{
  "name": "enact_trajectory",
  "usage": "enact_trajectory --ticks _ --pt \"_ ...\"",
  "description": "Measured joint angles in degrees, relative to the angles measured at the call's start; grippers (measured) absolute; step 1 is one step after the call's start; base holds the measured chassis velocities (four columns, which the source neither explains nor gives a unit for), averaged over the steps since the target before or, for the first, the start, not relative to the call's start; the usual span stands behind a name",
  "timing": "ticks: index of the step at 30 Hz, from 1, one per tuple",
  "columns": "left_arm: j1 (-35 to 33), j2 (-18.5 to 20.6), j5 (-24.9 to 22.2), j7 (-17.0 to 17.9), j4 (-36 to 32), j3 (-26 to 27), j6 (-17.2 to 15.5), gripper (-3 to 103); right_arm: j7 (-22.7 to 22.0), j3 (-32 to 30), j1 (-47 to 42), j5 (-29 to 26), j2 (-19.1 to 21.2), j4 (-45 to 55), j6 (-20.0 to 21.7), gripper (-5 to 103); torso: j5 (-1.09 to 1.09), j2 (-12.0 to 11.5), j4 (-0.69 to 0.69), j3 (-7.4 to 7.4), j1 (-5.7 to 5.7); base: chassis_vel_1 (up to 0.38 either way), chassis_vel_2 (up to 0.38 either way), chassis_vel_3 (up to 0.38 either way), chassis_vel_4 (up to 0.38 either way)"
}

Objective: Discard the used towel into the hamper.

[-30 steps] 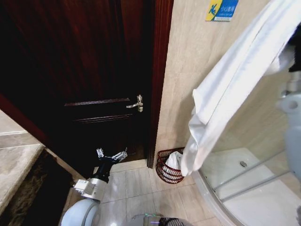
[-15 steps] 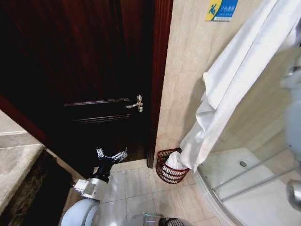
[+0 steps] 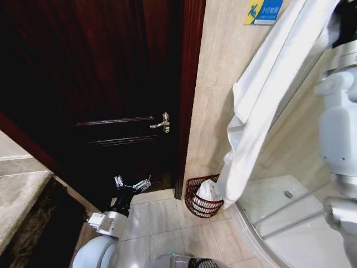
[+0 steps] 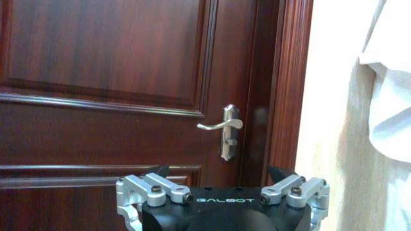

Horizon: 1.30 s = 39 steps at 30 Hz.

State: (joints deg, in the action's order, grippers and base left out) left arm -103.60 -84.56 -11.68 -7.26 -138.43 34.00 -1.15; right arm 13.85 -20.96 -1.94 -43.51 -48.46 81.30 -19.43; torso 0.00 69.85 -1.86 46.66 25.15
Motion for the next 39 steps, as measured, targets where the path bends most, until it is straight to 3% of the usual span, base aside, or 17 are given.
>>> enact_trajectory --ticks 14,30,39 --pt "0.0 0.0 0.0 0.0 0.0 0.0 0.0 100 0.7 -2.8 -7.4 0.7 -1.3 1.2 -1.5 5 -0.02 0.0 0.00 0.00 0.00 0.000 0.000 0.000 0.000" --pt "0.0 0.0 0.0 0.0 0.0 0.0 0.0 100 1.0 -9.5 -26.5 0.5 -3.4 8.9 -1.1 5 -0.01 0.0 0.00 -0.01 0.00 0.000 0.000 0.000 0.000" --pt "0.0 0.0 0.0 0.0 0.0 0.0 0.0 100 1.6 -11.3 -31.8 1.2 -4.9 9.6 -2.0 5 -0.01 0.0 0.00 -0.01 0.00 0.000 0.000 0.000 0.000"
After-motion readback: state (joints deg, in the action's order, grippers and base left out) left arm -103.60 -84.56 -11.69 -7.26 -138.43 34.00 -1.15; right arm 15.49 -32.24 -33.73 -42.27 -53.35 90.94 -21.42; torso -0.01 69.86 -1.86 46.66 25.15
